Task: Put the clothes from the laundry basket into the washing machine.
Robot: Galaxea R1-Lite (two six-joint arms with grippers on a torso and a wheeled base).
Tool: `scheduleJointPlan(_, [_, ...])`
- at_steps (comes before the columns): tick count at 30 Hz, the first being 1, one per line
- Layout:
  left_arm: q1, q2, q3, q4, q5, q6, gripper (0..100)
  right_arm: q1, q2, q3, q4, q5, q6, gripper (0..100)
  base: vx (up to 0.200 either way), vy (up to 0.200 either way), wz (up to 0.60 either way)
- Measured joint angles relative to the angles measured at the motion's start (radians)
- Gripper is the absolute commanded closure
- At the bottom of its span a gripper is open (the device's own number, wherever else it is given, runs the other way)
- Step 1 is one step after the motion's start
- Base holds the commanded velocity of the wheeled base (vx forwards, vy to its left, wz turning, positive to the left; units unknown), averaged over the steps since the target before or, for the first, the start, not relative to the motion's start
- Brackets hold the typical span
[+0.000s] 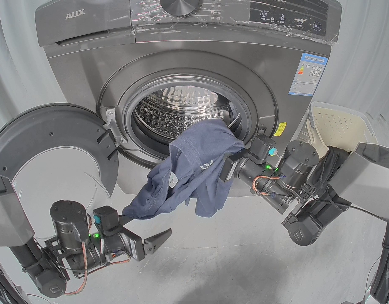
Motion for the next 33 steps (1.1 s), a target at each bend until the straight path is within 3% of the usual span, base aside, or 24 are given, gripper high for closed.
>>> scheduleJointPlan(6, [-0.047,0.013,0.114,-0.115,-0.001,0.010,0,-0.004,0.000,-0.012,0.002,-0.001,0.000,100,0.000,0.000,0.00])
scheduleJointPlan(11, [-0.071,0.016,0.127,-0.133,-0.003,0.012,0,-0.003,0.000,-0.019,0.002,-0.001,0.000,100,0.000,0.000,0.00])
scheduleJointPlan(20, [-0.076,0.036,-0.085,-0.136,-0.002,0.006,0,0.004,-0.001,-0.019,0.002,-0.001,0.000,100,0.000,0.000,0.00])
scheduleJointPlan(33, [-0.099,0.252,-0.404,-0.136,0.004,0.011,0,0.026,-0.005,-0.026,0.008,-0.008,0.000,100,0.000,0.000,0.00])
